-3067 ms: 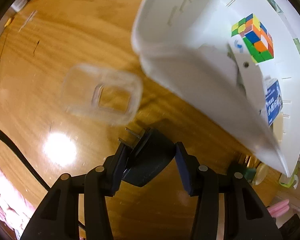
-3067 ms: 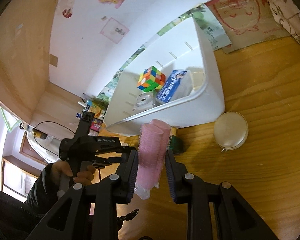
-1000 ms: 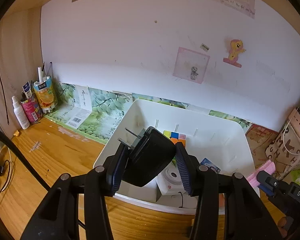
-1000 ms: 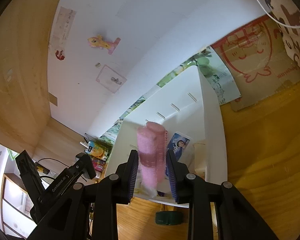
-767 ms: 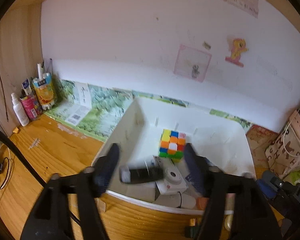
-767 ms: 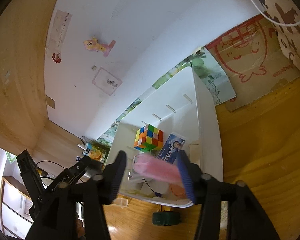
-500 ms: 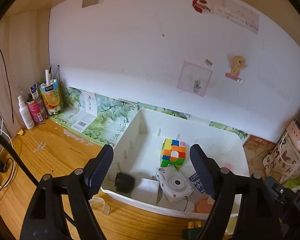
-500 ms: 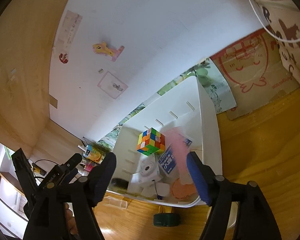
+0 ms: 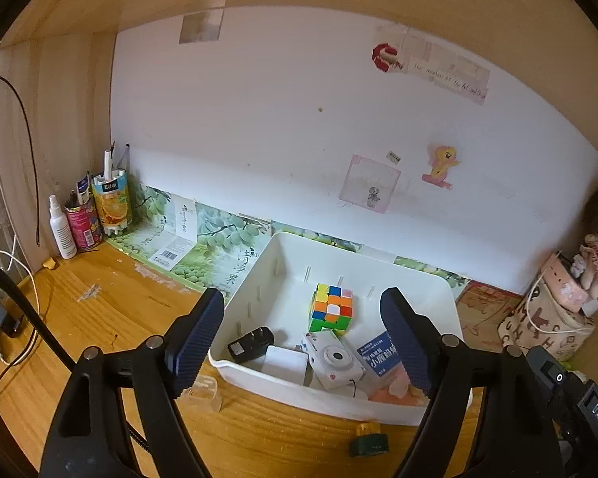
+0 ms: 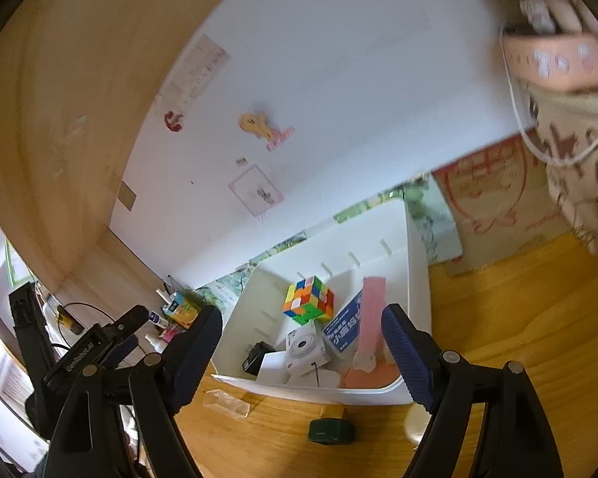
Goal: Organize rigid objects
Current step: 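Withdraw both tools toward the green cylinder and gold compact case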
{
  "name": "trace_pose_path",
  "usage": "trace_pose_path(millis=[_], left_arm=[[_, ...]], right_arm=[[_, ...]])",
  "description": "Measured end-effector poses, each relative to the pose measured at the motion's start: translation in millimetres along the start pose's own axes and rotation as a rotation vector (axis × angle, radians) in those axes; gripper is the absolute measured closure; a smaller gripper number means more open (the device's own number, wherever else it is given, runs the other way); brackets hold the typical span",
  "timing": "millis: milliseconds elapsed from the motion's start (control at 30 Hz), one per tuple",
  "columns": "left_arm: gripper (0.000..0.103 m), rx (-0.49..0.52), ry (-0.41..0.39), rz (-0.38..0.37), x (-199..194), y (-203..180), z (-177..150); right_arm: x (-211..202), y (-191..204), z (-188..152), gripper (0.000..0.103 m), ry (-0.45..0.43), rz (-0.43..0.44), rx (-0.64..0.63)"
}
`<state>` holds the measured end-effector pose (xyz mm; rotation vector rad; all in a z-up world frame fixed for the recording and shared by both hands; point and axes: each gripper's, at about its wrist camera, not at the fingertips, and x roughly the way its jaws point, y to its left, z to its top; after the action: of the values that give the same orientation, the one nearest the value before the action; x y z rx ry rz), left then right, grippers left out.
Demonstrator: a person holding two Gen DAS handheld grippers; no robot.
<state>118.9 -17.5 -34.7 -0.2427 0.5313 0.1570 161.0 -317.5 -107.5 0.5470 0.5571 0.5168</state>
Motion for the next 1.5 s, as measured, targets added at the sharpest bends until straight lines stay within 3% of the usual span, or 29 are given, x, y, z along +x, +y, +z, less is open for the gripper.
trace_pose_path(millis=[300,667,1100,1500], left_arm=[[0.019,-0.012,-0.011,0.0,-31.1,11.4,-10.7],[0.019,-0.038,0.11,-0.005,-32.5,21.0,-34.8],[0.019,-0.023,0.266,-0.005,-8.9,13.6,-59.5],[0.019,-0.068,0.509,-0.028,37.3,5.7,-86.3]], right_arm=[[-32.7,14.5,-2.5,0.019,-0.099,-0.061,-0.07],[-44.4,25.6,-19.7,0.019,-0.125,-0.188,-0.211],[-29.5,28.1,-47.7,0.019,-0.056,-0.282,-0.424],[-7.0,6.5,-65.4,0.019,0.064,-0.32,-0.492]])
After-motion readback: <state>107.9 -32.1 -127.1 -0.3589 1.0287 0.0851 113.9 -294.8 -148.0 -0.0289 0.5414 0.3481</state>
